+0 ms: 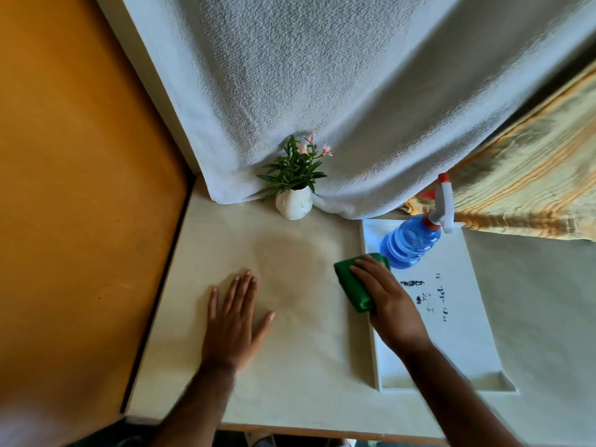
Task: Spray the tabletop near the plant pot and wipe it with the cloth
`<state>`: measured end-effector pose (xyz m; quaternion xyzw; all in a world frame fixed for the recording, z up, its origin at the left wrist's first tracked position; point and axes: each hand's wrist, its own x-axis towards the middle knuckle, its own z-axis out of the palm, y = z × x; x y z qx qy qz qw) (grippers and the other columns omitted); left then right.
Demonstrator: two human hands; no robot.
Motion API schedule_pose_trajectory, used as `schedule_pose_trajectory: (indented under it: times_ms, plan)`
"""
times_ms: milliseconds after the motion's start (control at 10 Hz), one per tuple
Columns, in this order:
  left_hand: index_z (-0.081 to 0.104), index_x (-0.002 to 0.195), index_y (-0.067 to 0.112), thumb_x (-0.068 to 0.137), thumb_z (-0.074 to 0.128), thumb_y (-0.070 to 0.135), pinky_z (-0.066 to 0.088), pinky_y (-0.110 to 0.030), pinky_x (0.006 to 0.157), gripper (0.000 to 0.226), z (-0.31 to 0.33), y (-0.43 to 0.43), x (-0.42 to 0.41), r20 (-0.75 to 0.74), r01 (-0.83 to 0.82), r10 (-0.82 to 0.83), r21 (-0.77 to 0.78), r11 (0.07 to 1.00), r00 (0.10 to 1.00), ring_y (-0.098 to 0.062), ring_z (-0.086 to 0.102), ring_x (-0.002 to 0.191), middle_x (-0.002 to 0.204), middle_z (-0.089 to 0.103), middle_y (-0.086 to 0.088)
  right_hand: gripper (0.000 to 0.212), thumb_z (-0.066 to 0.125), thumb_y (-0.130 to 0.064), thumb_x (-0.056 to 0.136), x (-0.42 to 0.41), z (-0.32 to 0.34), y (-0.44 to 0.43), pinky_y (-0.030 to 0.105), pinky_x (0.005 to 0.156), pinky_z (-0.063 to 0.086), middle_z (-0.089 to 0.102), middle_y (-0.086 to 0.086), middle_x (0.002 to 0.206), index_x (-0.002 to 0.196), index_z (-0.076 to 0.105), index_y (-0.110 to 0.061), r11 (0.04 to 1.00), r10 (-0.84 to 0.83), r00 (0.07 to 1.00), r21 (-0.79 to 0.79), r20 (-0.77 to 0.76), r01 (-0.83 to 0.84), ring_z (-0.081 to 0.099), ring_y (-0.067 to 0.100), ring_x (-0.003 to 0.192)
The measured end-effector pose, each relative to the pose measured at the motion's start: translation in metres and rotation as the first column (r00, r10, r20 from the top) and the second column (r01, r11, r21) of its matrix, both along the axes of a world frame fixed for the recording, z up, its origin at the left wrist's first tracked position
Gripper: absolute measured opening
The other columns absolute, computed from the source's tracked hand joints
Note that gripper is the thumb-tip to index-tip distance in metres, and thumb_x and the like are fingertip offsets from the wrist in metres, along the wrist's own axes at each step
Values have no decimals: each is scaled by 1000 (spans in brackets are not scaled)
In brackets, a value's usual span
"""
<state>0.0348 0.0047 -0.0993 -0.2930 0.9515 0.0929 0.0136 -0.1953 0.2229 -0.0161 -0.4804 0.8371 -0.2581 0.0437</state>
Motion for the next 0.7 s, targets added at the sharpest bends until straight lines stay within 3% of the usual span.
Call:
schedule_pose_trajectory:
  times_ms: [200,300,400,500,600,700]
  plan:
    - [34,163,14,100,36,65,28,-62,127,82,-2,3,-1,-41,-2,1,-27,1000,999,-26,33,159,173,32,-7,81,69,34,59,-6,-23,78,61,113,42,59,24,143,134,64,3,950,-278,957,126,-77,286,50,43,139]
    - [37,163,13,99,38,64,30,-62,126,82,-3,5,-1,-63,-5,2,-51,999,998,-26,36,158,172,35,-7,78,73,29,64,-5,-35,94,64,110,44,51,28,150,138,60,6,937,-246,967,238,-64,254,47,49,140]
    - [36,163,13,99,39,63,31,-63,125,81,-6,5,-1,-60,10,-14,-70,998,998,-27,36,157,172,35,-9,77,78,0,82,-4,-46,108,51,125,26,34,22,161,151,44,3,929,-158,983,324,-92,180,32,42,150]
    - [34,163,12,100,37,62,30,-63,125,81,-11,3,-2,-35,13,-16,-68,998,999,-27,36,158,172,35,-9,78,48,-46,99,-5,-51,117,33,129,-3,16,17,168,159,27,-1,919,-78,990,376,-119,117,5,29,159]
    - [38,161,10,102,31,63,35,-66,122,80,-7,5,-1,14,29,-28,-49,998,999,-30,41,154,170,38,-12,96,28,-73,98,-4,-48,119,33,129,-7,-7,11,171,163,5,-7,870,-52,994,484,-94,91,-18,17,157]
    - [44,157,4,101,6,72,36,-70,118,96,3,9,-5,42,38,-38,9,999,998,-36,46,151,165,44,-17,109,24,-86,91,2,-32,111,41,130,3,-9,11,171,163,2,-8,861,-35,996,504,-85,73,-13,21,158]
